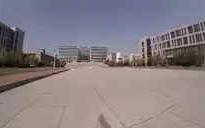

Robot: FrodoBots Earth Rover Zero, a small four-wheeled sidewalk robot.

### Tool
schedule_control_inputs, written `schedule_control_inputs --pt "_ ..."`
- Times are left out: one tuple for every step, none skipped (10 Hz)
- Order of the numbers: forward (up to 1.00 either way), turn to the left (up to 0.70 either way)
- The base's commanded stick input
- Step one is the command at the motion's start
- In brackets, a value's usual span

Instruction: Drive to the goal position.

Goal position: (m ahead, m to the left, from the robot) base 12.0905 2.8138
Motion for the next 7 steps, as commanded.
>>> schedule_control_inputs --pt "1.0 0.01" --pt "1.0 0.01" --pt "1.0 0.01" --pt "1.0 0.01" --pt "1.0 0.01" --pt "1.0 0.01" --pt "1.0 0.01"
